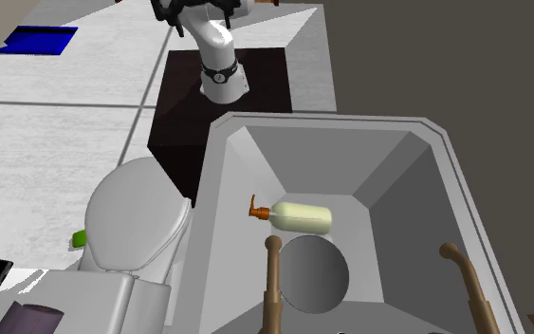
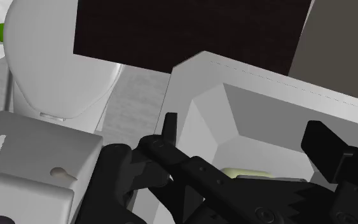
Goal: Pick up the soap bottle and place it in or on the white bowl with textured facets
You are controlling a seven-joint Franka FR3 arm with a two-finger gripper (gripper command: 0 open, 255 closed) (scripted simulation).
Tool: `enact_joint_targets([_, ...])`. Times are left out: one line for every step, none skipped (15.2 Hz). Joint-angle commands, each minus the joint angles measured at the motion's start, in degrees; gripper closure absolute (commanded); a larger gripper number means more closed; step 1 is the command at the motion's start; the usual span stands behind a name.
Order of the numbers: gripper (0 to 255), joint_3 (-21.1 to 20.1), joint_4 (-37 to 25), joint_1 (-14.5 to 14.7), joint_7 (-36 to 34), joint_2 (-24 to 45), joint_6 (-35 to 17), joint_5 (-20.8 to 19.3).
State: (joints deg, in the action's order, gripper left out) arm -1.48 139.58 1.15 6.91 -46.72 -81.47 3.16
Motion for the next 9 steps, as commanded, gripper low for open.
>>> enact_joint_targets([0,0.0,0.0,0.0,0.0,0.0,0.0,0.0])
enact_joint_targets([0,0.1,1.1,0.5,1.5,1.0,-2.2,-0.5])
enact_joint_targets([0,0.3,2.0,0.9,3.0,2.0,-4.5,-1.0])
enact_joint_targets([0,0.4,2.9,1.4,4.5,3.2,-6.7,-1.5])
enact_joint_targets([0,0.6,3.8,1.9,6.0,4.4,-9.0,-2.0])
enact_joint_targets([0,0.7,4.5,2.3,7.4,5.7,-11.3,-2.4])
enact_joint_targets([0,0.8,5.2,2.7,8.8,7.2,-13.6,-2.9])
enact_joint_targets([0,0.9,5.8,3.2,10.1,8.6,-16.0,-3.3])
enact_joint_targets([0,1.0,6.3,3.6,11.5,10.2,-18.3,-3.7])
